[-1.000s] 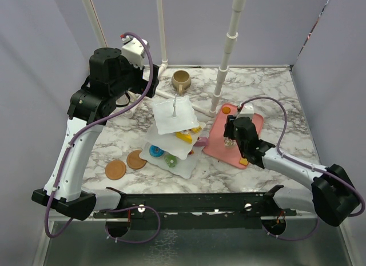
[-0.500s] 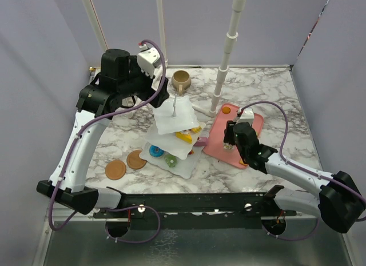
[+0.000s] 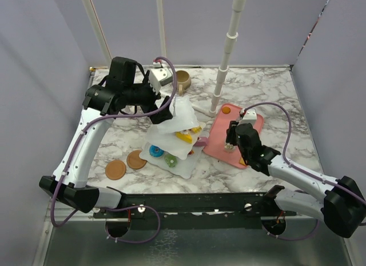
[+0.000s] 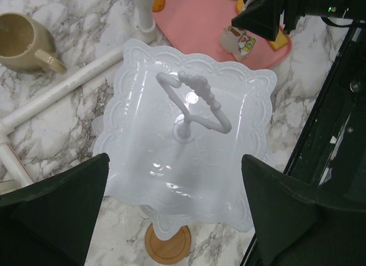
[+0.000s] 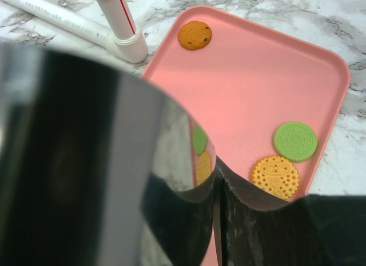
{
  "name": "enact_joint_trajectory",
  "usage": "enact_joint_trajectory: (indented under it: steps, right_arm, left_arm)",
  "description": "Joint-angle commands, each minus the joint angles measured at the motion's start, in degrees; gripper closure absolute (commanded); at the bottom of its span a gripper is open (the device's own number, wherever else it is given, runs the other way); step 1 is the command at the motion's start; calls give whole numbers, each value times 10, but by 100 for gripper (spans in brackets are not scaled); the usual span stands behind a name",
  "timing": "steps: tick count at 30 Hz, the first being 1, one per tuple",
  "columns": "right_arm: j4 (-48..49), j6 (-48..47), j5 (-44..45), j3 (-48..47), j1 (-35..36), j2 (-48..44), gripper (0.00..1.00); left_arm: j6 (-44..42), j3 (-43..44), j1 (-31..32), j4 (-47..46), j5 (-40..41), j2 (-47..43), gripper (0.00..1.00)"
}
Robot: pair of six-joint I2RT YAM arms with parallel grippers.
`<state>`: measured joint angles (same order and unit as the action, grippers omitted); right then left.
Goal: Serve the afternoon tea
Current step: Pick up the desert from the tray, then adjust the desert table at the center of the board.
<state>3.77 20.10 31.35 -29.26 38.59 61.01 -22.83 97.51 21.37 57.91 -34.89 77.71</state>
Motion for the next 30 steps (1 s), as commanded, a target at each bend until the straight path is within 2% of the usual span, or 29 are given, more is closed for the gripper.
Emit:
enact_joint_trajectory:
  steps: [1, 6, 13, 21, 30]
  right_arm:
    - [13, 6, 17, 5, 3, -15, 74]
    - [21, 5, 12, 6, 3, -22, 75]
    - [15, 14, 9, 8, 3, -33, 79]
    - [-2, 9, 12, 2, 3, -61, 81]
    - [-15, 10, 14, 5, 3, -85, 82]
  left_arm:
    - [-72, -30, -4, 42, -48, -13, 1]
    - [-109, -49, -3, 21, -55, -14, 4]
    - [-161, -65, -4, 3, -96, -5, 19]
    - [-131, -95, -3, -68, -127, 5, 41]
    - [-95, -84, -4, -106, -161, 32, 45]
